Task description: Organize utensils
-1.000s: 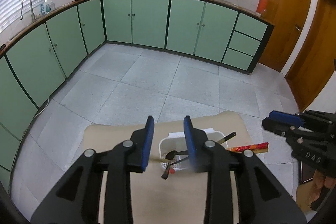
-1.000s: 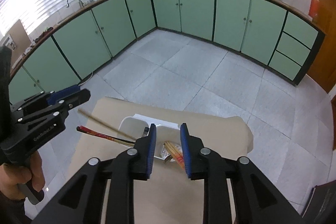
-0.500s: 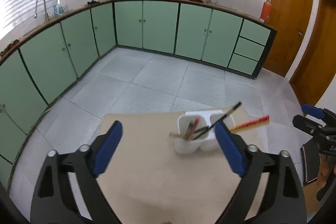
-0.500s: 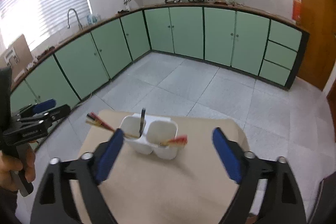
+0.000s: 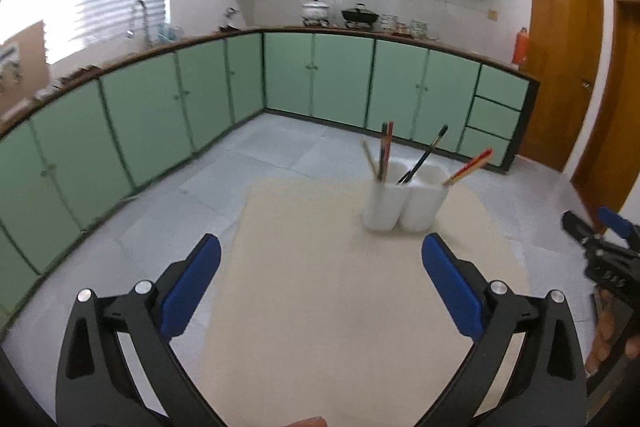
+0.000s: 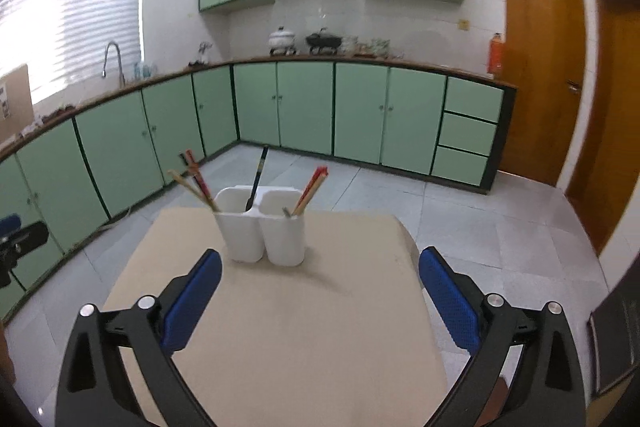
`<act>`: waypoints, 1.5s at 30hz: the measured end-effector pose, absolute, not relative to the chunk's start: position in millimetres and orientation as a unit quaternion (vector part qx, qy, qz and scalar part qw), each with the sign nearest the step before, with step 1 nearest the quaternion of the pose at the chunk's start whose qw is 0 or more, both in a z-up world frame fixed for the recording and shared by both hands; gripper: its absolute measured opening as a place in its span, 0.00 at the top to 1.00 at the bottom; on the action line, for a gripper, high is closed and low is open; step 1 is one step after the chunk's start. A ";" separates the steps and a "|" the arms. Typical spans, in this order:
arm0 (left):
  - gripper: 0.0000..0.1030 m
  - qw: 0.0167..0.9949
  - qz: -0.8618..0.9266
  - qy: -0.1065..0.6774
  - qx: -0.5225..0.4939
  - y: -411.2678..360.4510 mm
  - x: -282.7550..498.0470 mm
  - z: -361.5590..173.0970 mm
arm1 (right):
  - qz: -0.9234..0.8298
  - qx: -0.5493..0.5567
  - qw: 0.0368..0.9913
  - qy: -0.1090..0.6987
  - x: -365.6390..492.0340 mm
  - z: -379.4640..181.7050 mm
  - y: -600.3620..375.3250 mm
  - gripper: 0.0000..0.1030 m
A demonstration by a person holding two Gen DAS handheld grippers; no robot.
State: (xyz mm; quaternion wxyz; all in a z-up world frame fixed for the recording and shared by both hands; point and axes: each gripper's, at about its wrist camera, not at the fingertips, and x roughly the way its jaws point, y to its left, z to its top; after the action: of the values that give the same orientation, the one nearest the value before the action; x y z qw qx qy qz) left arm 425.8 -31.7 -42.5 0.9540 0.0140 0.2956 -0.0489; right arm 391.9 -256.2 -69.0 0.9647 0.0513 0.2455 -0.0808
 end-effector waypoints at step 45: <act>0.05 0.981 0.033 0.188 -0.033 45.2 -13.2 7.7 | -0.071 0.018 0.990 0.123 -10.6 -3.7 -197.0 0.06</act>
State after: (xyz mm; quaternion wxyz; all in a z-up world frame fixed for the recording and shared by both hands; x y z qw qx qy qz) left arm -13.2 45.2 7.7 0.9811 -0.0333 0.1877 0.0331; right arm -10.6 -197.0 -3.7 0.9897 0.0179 0.1226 -0.0714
